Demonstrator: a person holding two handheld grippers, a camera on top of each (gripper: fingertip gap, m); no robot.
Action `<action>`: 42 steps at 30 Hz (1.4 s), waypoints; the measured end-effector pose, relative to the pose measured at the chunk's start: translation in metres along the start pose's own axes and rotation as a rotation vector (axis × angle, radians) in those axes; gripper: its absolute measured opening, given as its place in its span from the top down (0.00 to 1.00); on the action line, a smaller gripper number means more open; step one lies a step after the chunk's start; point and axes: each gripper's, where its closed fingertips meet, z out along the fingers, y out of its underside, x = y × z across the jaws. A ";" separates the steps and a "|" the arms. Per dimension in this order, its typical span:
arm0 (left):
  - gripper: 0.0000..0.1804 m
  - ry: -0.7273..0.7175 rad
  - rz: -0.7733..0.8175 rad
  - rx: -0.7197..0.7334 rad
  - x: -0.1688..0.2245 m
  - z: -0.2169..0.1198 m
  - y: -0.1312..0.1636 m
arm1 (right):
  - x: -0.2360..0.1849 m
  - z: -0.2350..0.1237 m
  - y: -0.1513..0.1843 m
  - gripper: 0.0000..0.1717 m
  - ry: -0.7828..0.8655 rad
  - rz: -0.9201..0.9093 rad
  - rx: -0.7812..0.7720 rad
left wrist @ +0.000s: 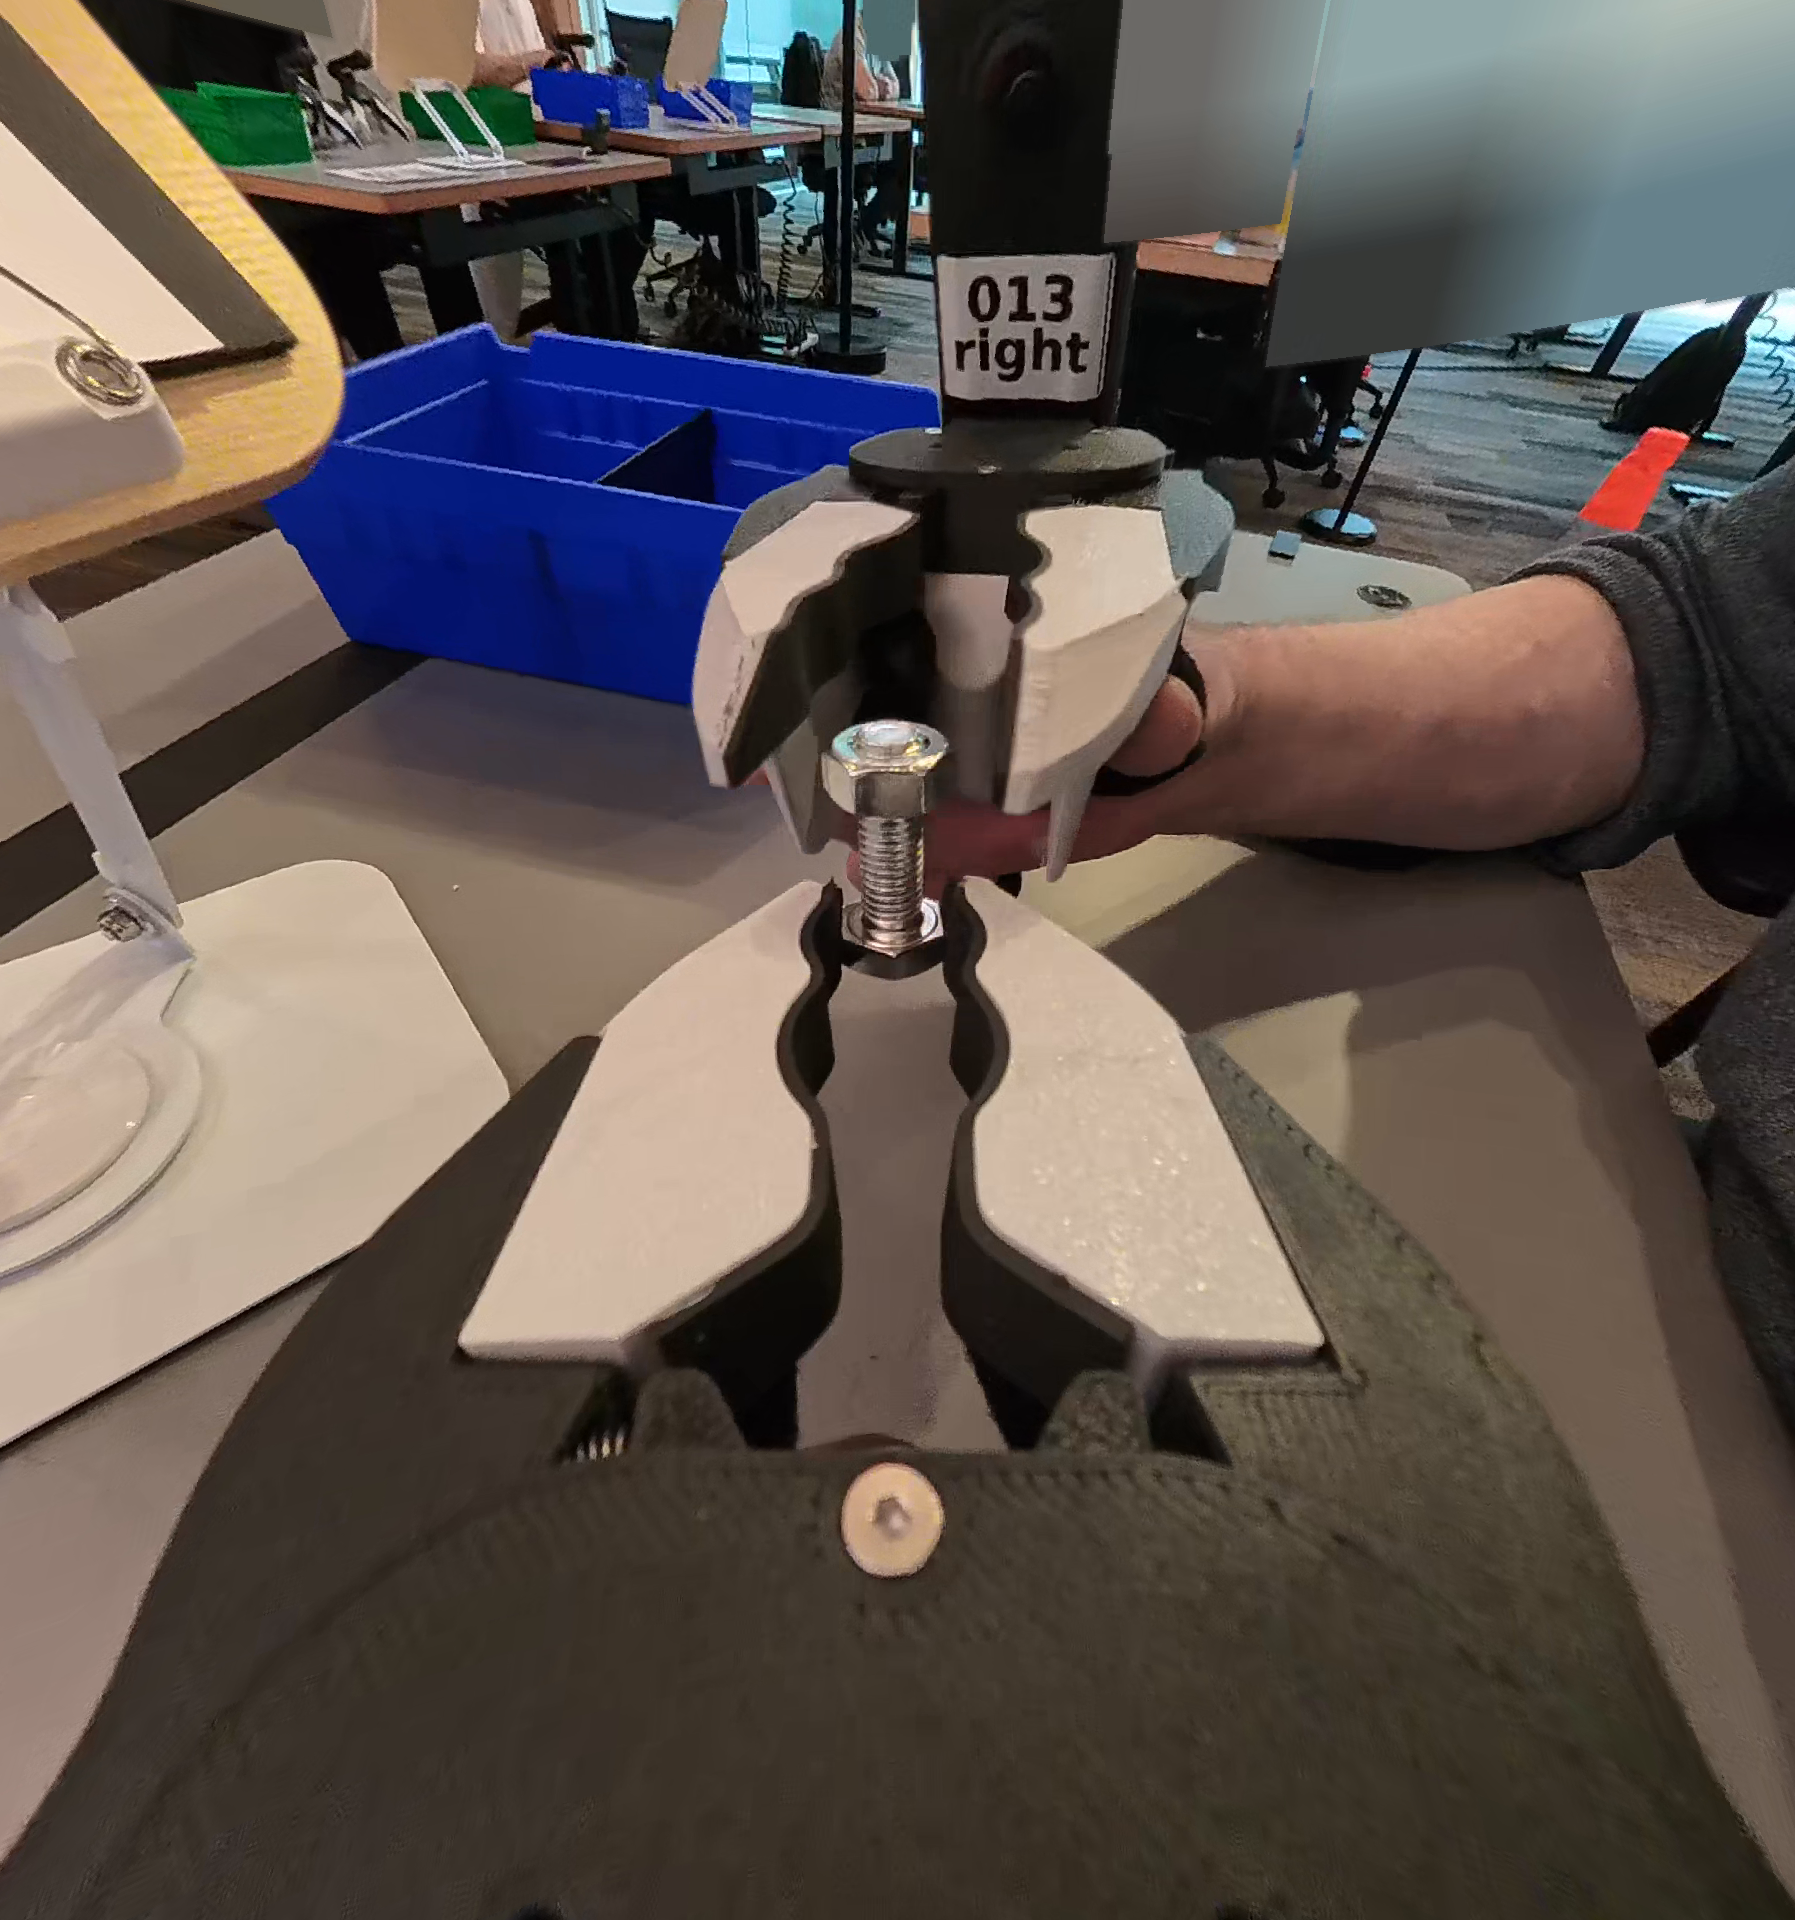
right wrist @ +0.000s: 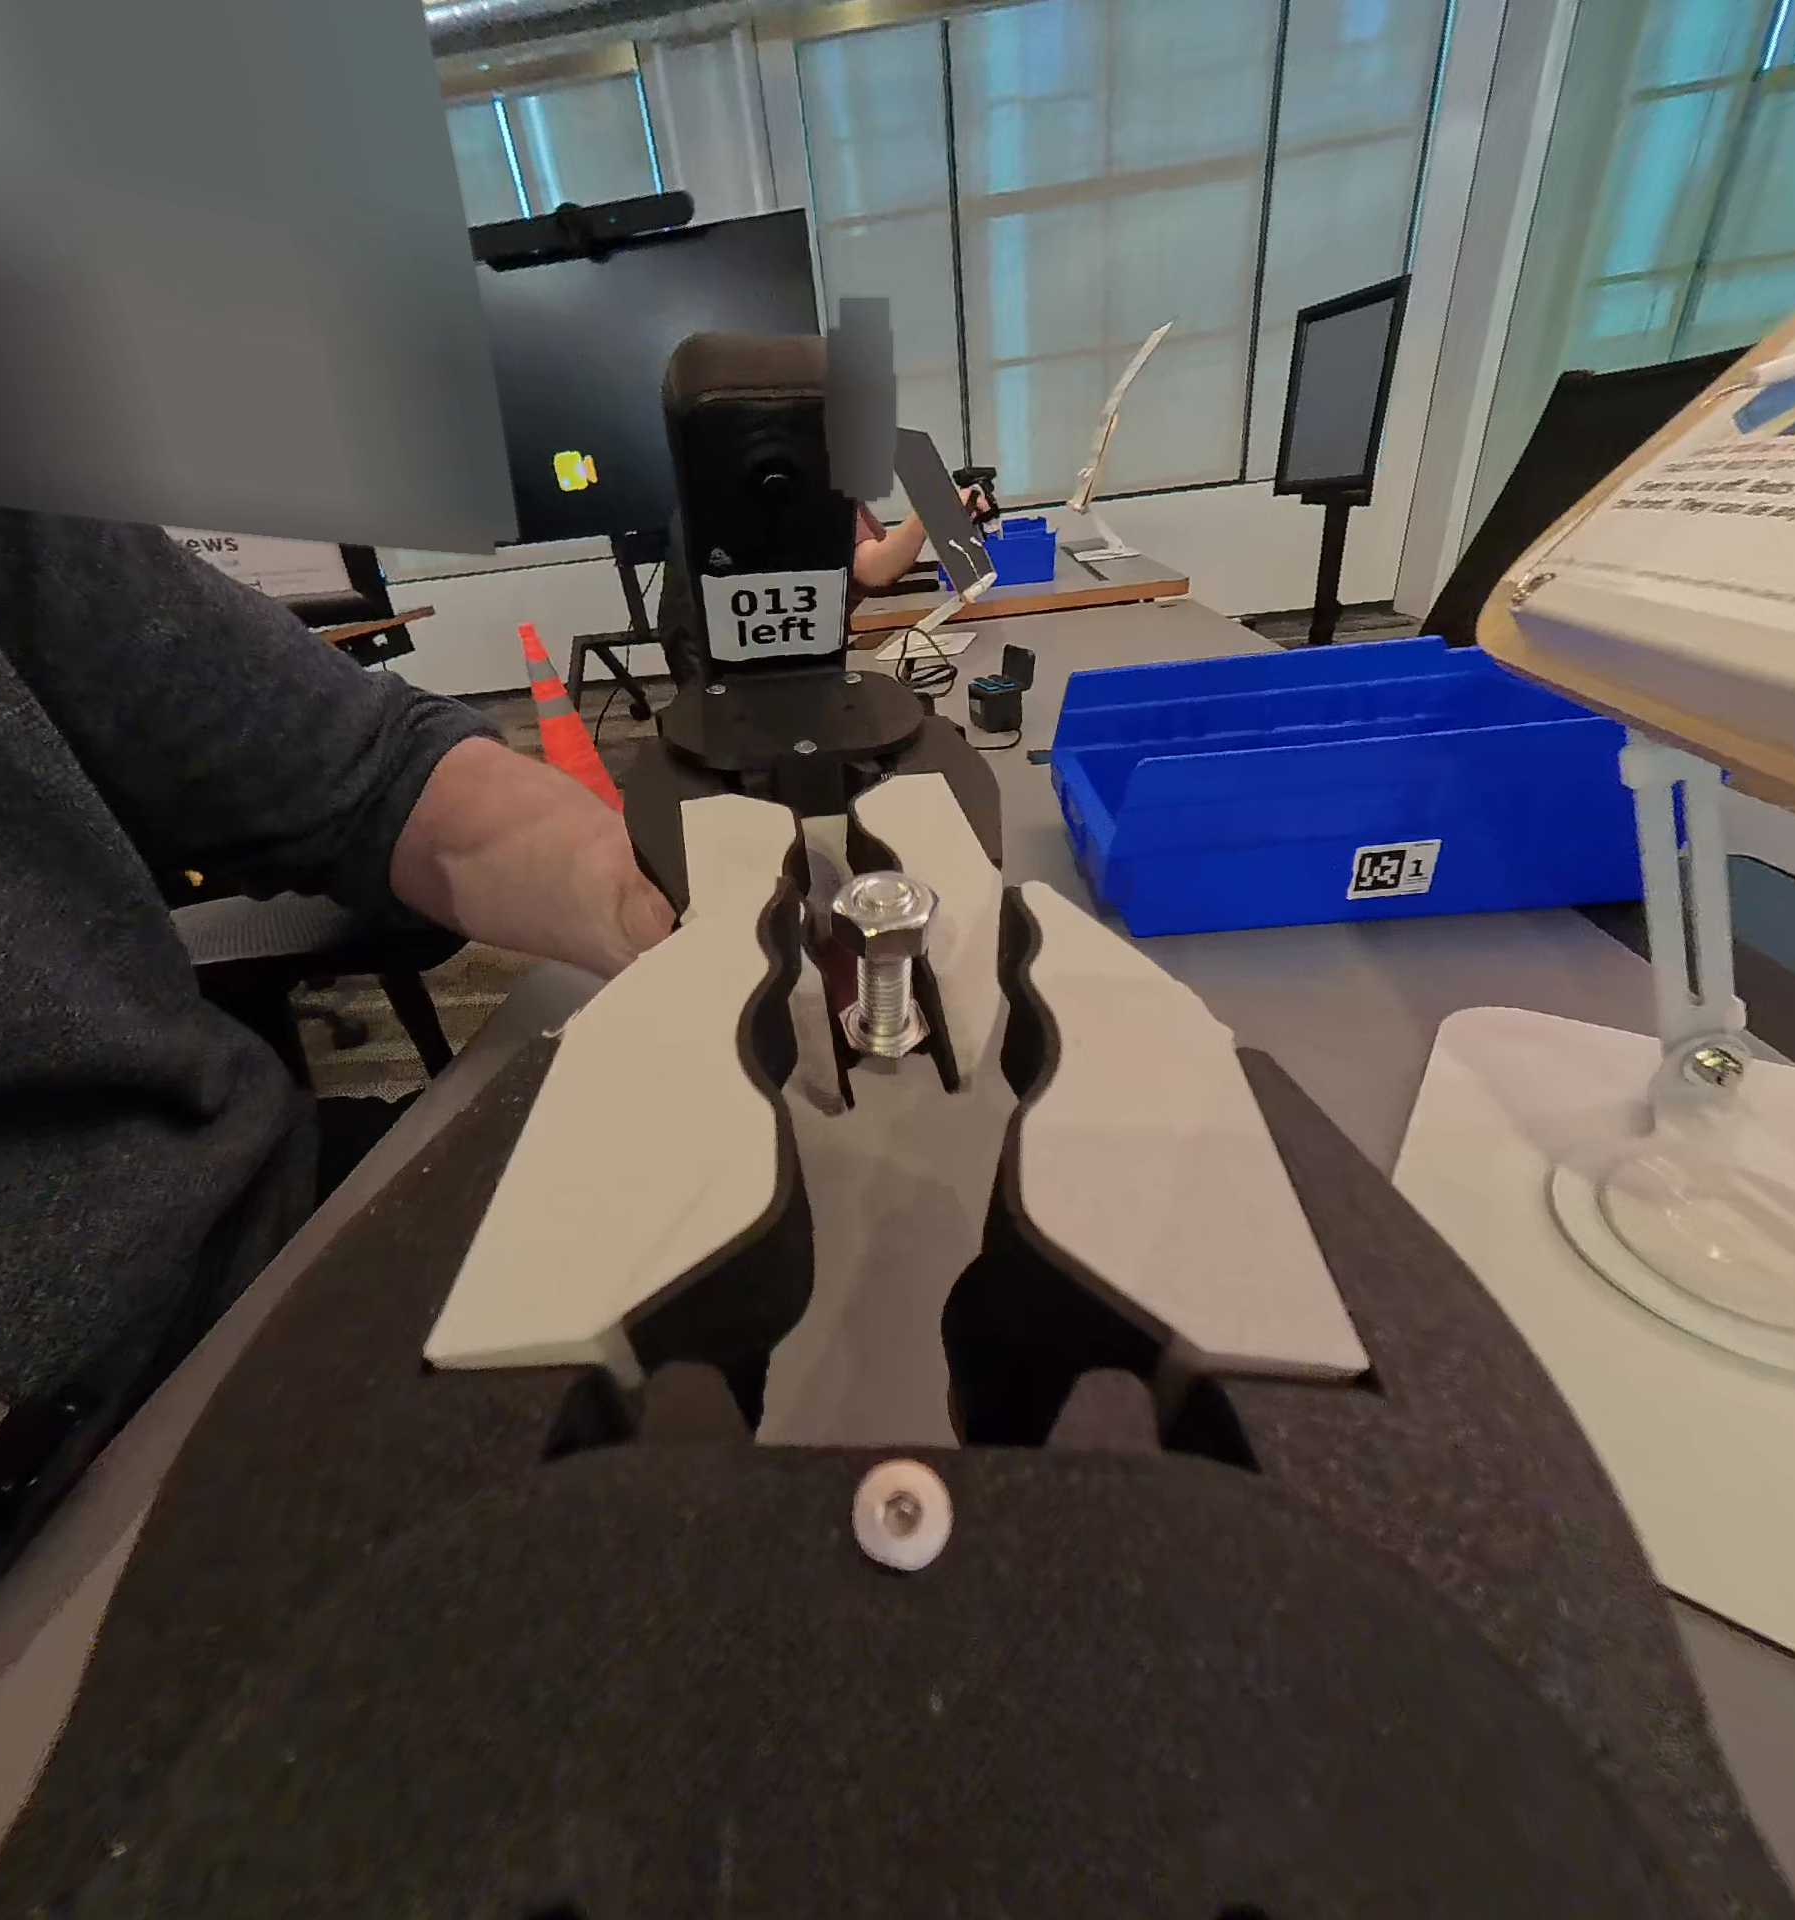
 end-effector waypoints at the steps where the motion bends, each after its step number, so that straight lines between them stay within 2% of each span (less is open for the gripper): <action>1: 0.90 0.000 0.008 -0.001 0.001 0.000 0.000 | 0.000 0.001 0.001 0.79 0.000 0.001 -0.001; 7: 0.90 -0.004 0.000 0.015 0.000 -0.003 -0.005 | 0.010 -0.010 0.000 0.78 0.019 0.032 0.018; 8: 0.90 0.003 -0.005 0.024 -0.001 -0.004 -0.005 | 0.015 -0.014 -0.001 0.82 0.044 0.040 0.030; 11: 0.90 0.005 -0.001 0.022 -0.001 -0.005 -0.003 | 0.020 -0.021 -0.004 0.83 0.055 0.046 0.045; 20: 0.90 0.015 0.005 0.013 0.005 0.001 -0.001 | 0.000 -0.002 -0.001 0.80 -0.015 0.013 0.016; 28: 0.90 0.009 0.003 0.022 0.002 -0.002 -0.003 | 0.021 -0.026 -0.007 0.82 0.054 0.039 0.047; 36: 0.90 0.013 0.006 0.015 0.005 0.002 -0.001 | -0.003 -0.003 -0.004 0.79 -0.020 -0.009 0.022; 42: 0.90 0.015 0.002 0.024 0.006 0.002 -0.003 | 0.003 -0.008 -0.001 0.79 -0.007 0.002 0.017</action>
